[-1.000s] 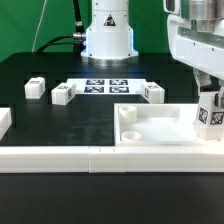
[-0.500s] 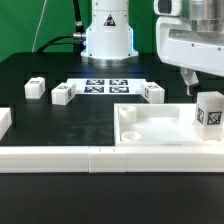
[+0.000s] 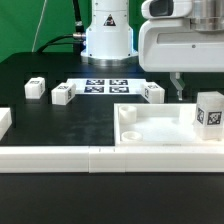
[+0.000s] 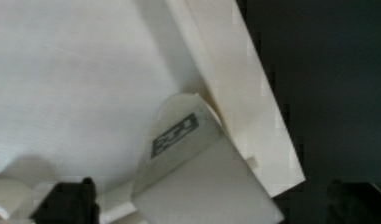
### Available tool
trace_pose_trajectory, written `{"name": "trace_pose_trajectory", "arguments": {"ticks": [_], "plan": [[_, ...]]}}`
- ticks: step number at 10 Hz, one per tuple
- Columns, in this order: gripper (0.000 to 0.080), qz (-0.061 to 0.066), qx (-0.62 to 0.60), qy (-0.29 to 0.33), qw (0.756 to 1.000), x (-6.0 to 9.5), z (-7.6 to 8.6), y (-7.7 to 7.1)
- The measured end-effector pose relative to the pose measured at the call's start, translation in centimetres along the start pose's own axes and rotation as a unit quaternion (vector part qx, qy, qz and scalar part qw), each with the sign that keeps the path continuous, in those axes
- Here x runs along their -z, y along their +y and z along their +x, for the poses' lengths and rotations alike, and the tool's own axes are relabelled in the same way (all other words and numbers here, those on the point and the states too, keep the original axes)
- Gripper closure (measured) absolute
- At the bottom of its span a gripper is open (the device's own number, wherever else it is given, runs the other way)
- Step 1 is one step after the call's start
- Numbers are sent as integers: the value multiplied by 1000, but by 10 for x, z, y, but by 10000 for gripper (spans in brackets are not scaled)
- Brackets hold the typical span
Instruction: Assemble one leg
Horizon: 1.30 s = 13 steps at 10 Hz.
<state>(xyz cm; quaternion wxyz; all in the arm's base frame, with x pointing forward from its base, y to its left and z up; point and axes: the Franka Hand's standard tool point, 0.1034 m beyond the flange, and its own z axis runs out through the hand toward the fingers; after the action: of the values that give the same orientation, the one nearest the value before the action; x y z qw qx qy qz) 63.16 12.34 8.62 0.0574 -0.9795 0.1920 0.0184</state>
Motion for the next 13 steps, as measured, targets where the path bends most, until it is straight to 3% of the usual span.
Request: {"name": "trace_pose_trajectory", "arguments": {"ticks": [4, 5, 8, 10, 11, 13], "plan": [[151, -34, 227, 23, 973, -1, 2, -3], [151, -35, 266, 41, 962, -3, 3, -3], [151, -34, 273, 44, 960, -6, 1, -1], [431, -34, 273, 44, 960, -6, 1, 0], [508, -35, 273, 44, 961, -6, 2, 0], [508, -33, 260, 44, 964, -6, 2, 0]]}}
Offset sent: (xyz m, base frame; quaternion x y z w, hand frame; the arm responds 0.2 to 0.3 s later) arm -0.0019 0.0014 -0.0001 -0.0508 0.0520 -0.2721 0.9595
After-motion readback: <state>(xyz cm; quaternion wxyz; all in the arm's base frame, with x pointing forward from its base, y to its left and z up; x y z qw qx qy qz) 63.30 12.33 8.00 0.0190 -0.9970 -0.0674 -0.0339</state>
